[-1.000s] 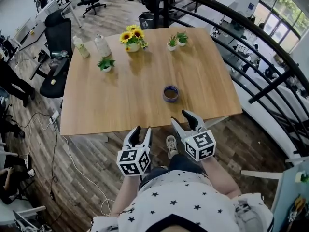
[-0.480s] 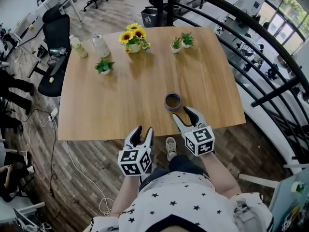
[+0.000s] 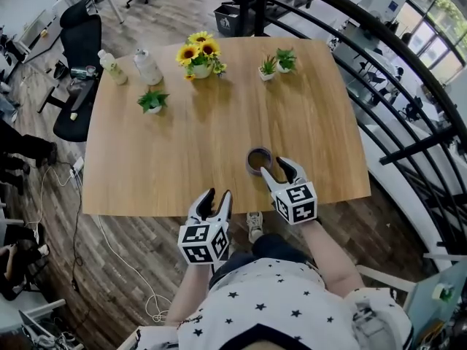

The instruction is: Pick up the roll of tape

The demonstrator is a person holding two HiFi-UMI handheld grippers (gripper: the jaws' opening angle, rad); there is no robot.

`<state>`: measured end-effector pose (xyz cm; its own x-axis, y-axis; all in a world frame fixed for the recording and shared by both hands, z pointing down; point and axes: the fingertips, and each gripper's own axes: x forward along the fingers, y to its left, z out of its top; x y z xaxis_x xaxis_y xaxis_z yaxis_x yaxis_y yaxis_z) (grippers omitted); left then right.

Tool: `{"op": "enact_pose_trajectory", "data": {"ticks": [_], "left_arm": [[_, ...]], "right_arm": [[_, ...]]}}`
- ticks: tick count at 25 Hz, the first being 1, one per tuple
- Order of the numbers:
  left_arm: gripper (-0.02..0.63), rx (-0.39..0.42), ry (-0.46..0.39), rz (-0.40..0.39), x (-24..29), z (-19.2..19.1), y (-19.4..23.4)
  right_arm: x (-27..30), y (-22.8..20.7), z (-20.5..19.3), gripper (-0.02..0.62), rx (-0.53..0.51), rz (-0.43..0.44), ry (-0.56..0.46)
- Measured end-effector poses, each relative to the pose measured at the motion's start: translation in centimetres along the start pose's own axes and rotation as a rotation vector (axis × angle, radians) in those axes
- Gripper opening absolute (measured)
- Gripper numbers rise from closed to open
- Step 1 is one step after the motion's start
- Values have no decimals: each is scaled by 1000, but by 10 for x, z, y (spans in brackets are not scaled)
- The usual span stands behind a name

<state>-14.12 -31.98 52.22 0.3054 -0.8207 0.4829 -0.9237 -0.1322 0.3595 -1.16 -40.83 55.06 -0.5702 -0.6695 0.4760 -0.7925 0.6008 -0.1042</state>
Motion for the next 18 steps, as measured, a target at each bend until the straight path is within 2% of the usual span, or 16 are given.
{"op": "enact_pose_trajectory", "data": {"ticks": [11,18], "left_arm": [[172,-2,21,7,29,12,0],[172,0,34,16,41,15,2]], "right_arm": [[50,-27,-24,193,-24,3,130],[70,-38,-35,168,-38,-8,189]]}}
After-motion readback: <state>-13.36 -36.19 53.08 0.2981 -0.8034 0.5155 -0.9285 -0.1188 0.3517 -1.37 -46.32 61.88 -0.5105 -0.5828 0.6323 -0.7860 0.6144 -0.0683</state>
